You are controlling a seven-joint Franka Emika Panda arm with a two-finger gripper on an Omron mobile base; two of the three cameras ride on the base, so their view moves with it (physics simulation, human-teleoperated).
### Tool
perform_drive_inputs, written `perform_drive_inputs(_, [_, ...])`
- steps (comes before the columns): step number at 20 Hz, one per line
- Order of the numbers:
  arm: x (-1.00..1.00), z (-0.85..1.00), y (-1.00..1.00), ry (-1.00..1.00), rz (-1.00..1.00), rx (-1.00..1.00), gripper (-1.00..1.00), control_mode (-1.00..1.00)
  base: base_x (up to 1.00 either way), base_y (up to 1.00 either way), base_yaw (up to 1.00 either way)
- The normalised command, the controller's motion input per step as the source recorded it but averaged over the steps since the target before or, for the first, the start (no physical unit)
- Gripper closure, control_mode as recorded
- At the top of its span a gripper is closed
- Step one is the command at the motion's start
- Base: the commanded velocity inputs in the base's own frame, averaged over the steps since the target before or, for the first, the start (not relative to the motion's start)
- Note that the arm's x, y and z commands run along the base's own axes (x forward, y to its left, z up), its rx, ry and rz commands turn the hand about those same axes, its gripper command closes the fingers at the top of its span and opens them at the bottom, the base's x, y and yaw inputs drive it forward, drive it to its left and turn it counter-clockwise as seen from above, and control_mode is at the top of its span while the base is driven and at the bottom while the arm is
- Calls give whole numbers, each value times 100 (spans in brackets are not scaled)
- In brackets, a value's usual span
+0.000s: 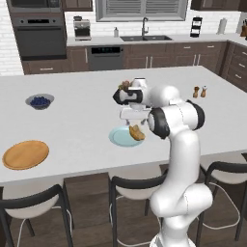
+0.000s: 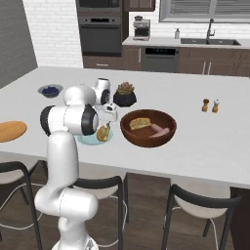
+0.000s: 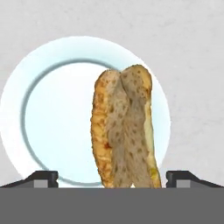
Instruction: Place one bun and one sausage from the bowl on each plate.
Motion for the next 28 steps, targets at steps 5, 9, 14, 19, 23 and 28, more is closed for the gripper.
perform_drive_inputs(5, [-9,43,-61,0,-21,0,-100,-100,0,0,0])
perform_drive_inputs(9, [-5,36,-79,0,-28,1,-100,-100,0,0,0])
perform_drive_inputs(14, [-5,38,-88,0,-28,0,-100,-100,0,0,0])
perform_drive_inputs(19, [0,6,-99,0,-25,0,-100,-100,0,0,0])
perform_drive_inputs(23, [0,0,-91,0,-26,0,-100,-100,0,0,0])
perform_drive_inputs(28, [0,-2,-81,0,-26,-2,-100,-100,0,0,0])
